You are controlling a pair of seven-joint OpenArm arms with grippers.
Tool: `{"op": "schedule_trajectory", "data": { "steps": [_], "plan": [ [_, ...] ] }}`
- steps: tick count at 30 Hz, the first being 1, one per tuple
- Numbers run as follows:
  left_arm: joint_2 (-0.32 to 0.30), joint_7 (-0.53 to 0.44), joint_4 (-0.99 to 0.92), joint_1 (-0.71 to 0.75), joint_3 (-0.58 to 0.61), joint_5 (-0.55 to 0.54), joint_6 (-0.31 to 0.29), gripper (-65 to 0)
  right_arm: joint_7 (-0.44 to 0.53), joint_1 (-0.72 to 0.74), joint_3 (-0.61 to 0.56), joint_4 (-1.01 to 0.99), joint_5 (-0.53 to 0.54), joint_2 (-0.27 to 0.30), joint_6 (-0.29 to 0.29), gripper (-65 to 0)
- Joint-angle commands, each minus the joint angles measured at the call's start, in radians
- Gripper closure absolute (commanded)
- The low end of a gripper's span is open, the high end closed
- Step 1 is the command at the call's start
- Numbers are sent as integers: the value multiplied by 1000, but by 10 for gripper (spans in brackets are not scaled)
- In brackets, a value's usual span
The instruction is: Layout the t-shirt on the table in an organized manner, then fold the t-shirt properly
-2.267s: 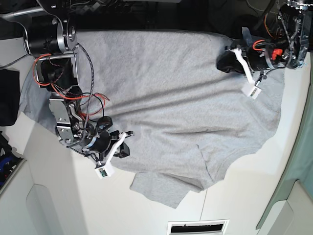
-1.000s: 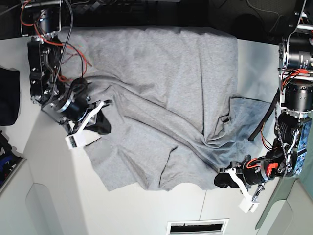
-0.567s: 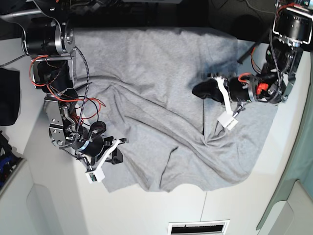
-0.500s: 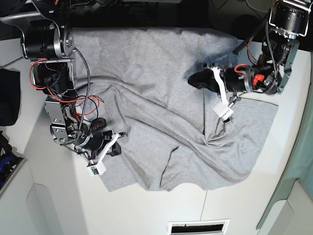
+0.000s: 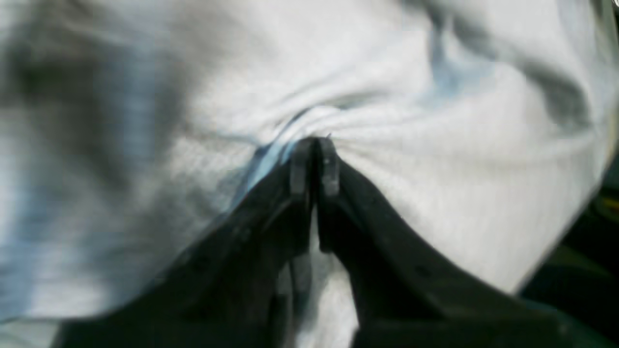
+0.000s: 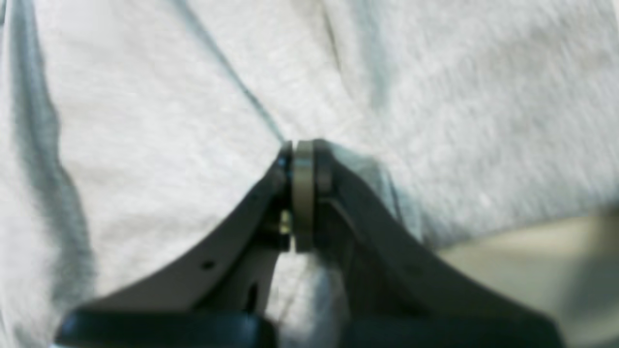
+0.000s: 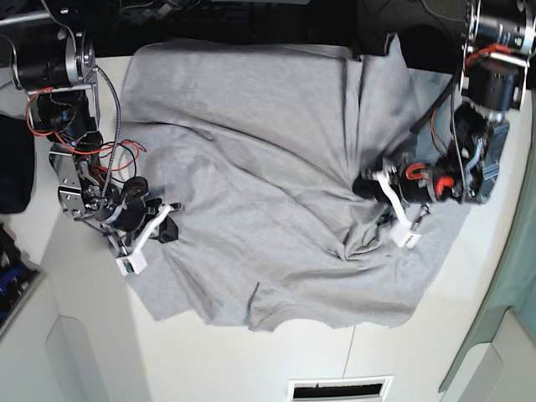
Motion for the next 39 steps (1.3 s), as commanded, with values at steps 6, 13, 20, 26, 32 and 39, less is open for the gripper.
{"op": "schedule_trajectory", "data": {
  "steps": [6, 13, 20, 26, 32, 39],
  "plan": [
    [24, -35, -189, -245, -1, 135, 58, -43, -158, -168, 0, 167, 155, 32, 16, 0],
    [113, -35, -200, -359, 1, 153, 58, -43, -172, -436, -1, 489, 210, -20, 15, 0],
    [112, 101, -139, -396, 1, -25, -106, -45, -168, -465, 66, 718, 176, -67, 8, 0],
    [-59, 217, 51, -298, 1, -201, -111, -45, -169, -335, 124, 721, 112, -67, -12, 0],
    [-184, 211, 84, -116, 1, -253, -138, -45, -140, -161, 124, 507, 34, -66, -11, 0],
    [-185, 69, 84, 50, 1, -84, -80, -45, -86, -29, 103, 164, 19, -67, 8, 0]
  ]
}}
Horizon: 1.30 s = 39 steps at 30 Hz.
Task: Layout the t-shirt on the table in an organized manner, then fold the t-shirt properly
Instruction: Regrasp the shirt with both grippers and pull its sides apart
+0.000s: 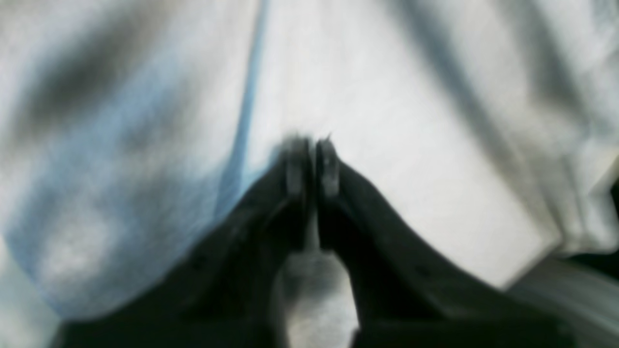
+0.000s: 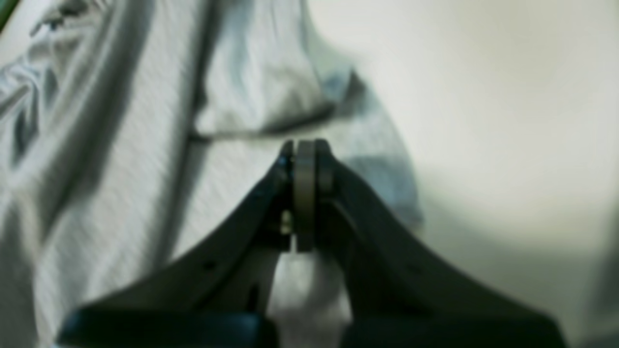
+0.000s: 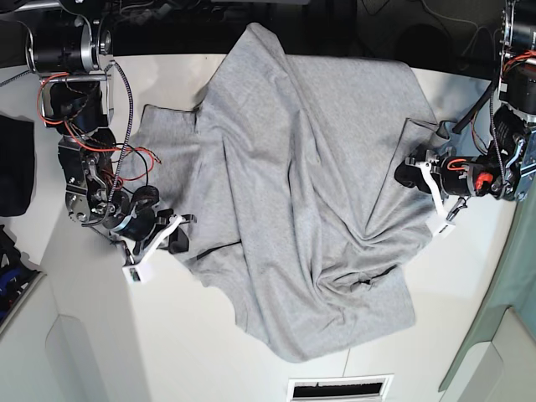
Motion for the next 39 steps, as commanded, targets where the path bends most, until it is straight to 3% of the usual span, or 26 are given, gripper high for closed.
{"op": "schedule_trajectory", "data": {
  "steps": [1, 4, 10, 14, 17, 19, 23, 31, 39],
  "plan": [
    [-27, -15, 10, -8, -6, 60, 30, -45, 11, 8, -6, -8, 7, 1, 14, 0],
    [-29, -74, 10, -19, -6, 147, 51, -45, 11, -10, -12, -23, 8, 3, 14, 0],
    [-28, -94, 10, -80, -6, 233, 60, -45, 11, -80, -12, -14, 20, 32, 15, 0],
    [-28, -214, 8, -107, -6, 370, 62, -45, -1, -145, -12, -11, 63, 46, 23, 0],
    [-22, -293, 8, -134, -6, 435, 148, -45, -5, -203, -11, 15, 119, 53, 23, 0],
    [-14, -288, 8, -147, -6, 443, 177, -45, -5, -254, -11, 58, 145, 60, 25, 0],
    [-11, -253, 10, -153, -6, 441, 172, -45, -4, -356, -9, 185, 148, 72, 24, 0],
    [-87, -268, 14, -152, -6, 411, 174, -45, -8, -421, 6, 474, 151, 71, 21, 0],
    [-119, -269, 11, -119, -6, 410, 160, -45, -23, -419, 6, 540, 123, -21, 22, 0]
  ]
}}
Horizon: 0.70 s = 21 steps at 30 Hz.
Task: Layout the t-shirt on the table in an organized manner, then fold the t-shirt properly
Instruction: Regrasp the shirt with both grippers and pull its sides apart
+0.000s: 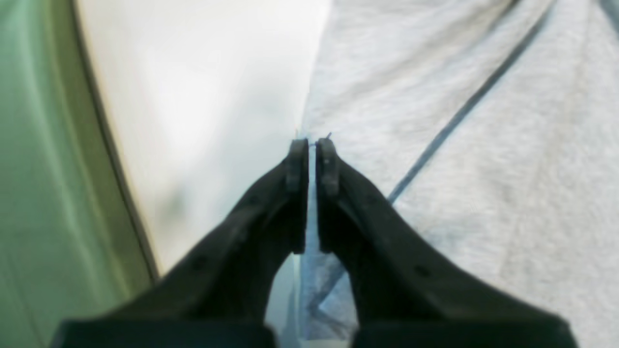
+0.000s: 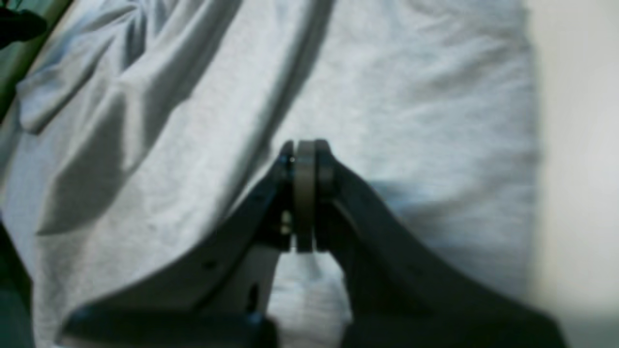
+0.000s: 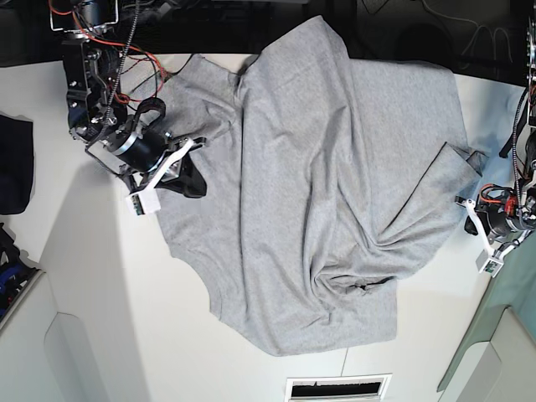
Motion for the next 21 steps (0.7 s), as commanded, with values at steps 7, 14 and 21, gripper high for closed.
{"op": "schedule_trajectory", "data": {
  "steps": [7, 14, 21],
  "plan": [
    [32, -48, 7, 62, -6, 13, -20, -45, -17, 10, 1, -19, -50, -13, 8, 0],
    [34, -114, -39, 82, -6, 114, 106, -45, -69, -17, 1, -19, -51, -13, 7, 0],
    [30, -164, -39, 54, -6, 193, 146, -45, -69, -72, 1, -19, -50, 56, 7, 0]
  ]
}}
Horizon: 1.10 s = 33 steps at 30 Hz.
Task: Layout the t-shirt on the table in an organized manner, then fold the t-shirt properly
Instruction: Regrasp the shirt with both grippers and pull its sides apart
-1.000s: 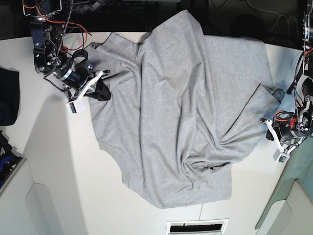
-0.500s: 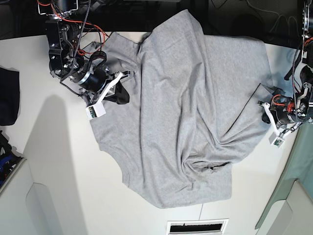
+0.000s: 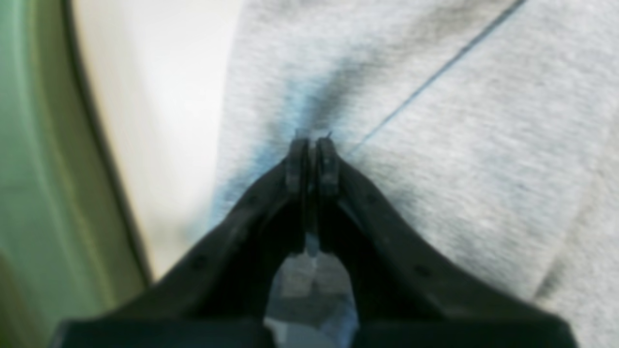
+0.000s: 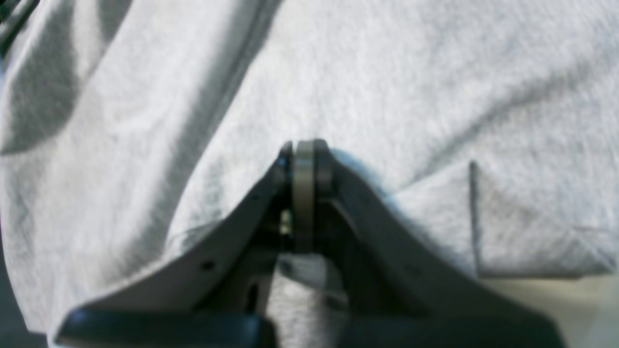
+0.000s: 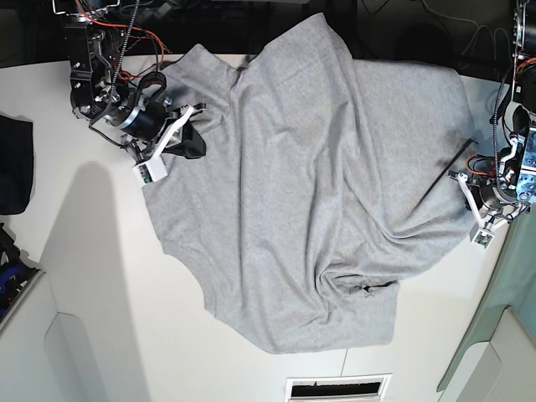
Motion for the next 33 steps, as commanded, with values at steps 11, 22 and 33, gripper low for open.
{"op": "schedule_trajectory", "data": {
  "steps": [11, 22, 33],
  "plan": [
    [-19, -153, -8, -58, -6, 151, 119, -45, -8, -49, 3, 9, 5, 132, -13, 0],
    [-25, -74, -23, -71, -6, 84, -69, -45, -2, -35, 10, 23, 138, 145, -13, 0],
    [-22, -53, -38, -21, -6, 57, -57, 0, -56, -19, 2, 167, 140, 81, -6, 0]
  ]
}}
